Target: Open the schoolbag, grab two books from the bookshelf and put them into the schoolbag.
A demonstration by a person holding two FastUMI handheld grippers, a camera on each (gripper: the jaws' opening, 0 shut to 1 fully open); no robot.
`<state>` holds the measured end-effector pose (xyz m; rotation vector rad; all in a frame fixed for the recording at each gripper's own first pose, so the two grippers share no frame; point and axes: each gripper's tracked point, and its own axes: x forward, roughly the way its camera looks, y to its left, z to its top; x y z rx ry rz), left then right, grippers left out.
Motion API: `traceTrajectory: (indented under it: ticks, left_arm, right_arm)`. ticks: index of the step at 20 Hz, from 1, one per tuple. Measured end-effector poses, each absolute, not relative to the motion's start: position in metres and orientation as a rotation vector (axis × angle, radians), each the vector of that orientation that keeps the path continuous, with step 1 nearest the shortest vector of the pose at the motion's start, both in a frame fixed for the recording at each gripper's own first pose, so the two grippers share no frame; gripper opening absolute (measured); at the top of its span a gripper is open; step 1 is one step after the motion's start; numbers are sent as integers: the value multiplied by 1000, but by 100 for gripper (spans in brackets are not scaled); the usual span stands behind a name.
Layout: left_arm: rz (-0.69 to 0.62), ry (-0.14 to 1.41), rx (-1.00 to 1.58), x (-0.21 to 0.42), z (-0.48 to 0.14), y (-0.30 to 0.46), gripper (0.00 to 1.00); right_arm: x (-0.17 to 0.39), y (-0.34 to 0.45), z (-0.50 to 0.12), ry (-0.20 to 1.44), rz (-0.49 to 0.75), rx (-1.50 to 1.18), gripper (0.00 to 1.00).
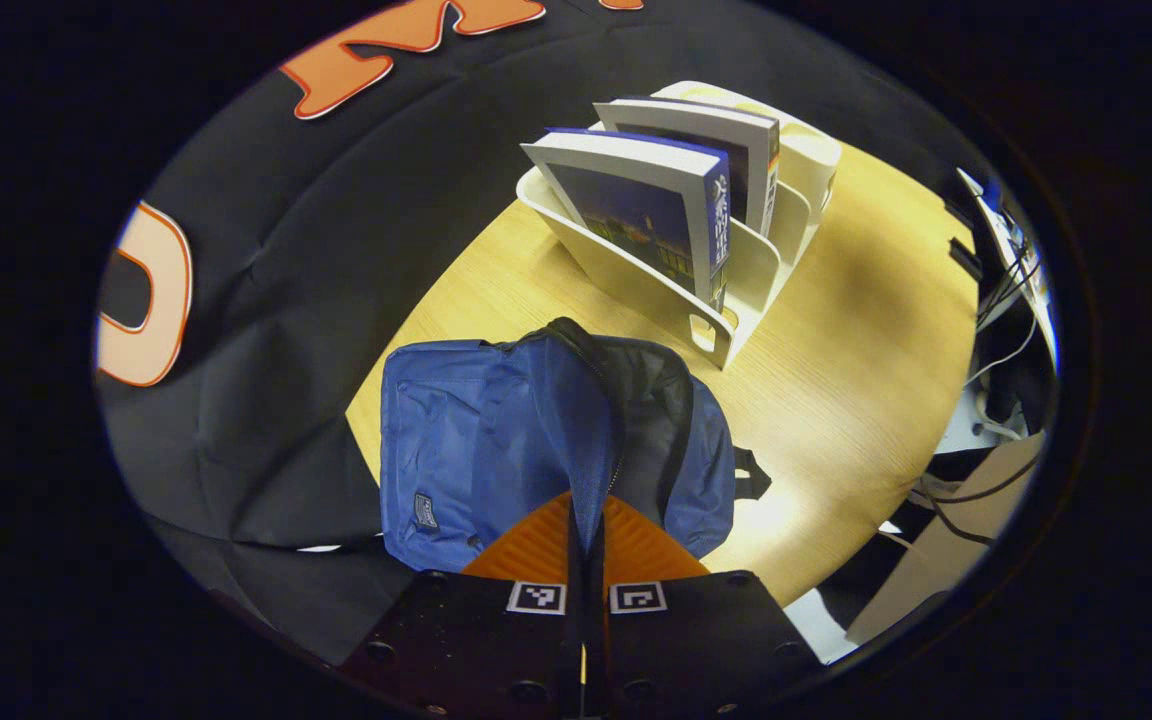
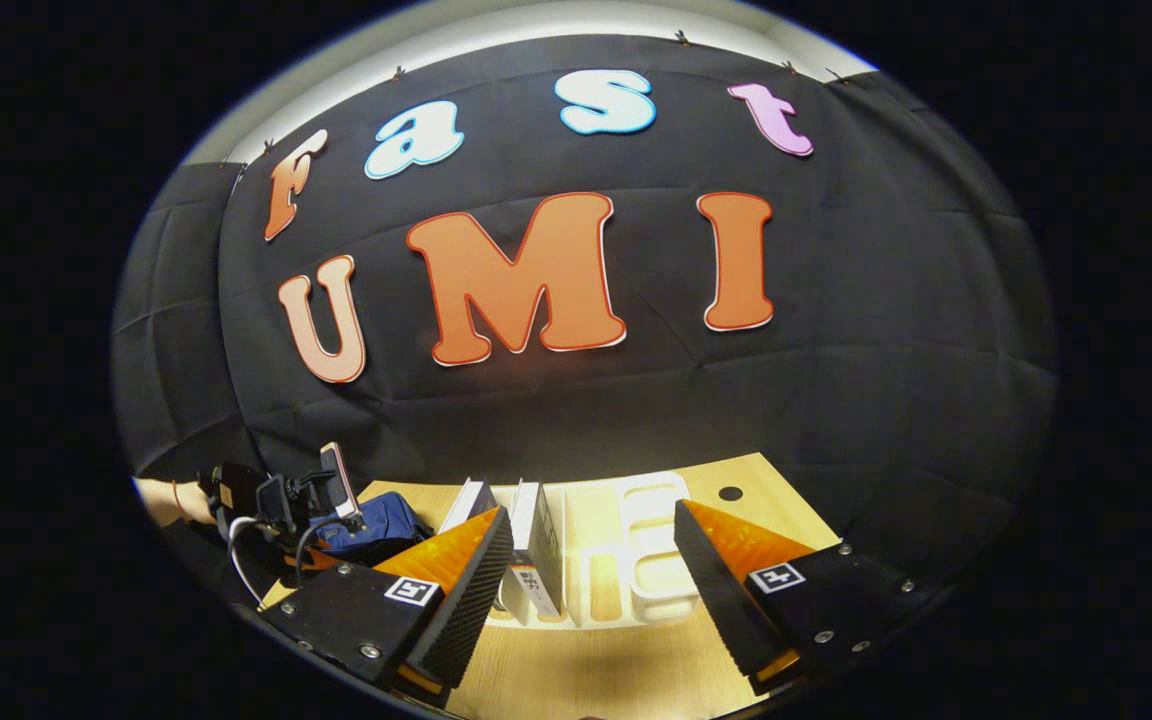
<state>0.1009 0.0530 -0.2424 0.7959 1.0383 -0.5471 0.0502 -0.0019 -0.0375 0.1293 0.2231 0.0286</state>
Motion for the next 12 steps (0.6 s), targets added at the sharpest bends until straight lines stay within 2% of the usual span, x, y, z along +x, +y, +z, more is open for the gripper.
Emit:
traceTrajectory:
  ticks: [5,12]
  left_arm:
    - [-670,1077,658,123,-218,79,2]
    - [-792,1109,535,139,-218,92,2]
  right_arm:
    - [84,73,-28,346,124,239,96]
    - [161,161,-71,729,190,278,97]
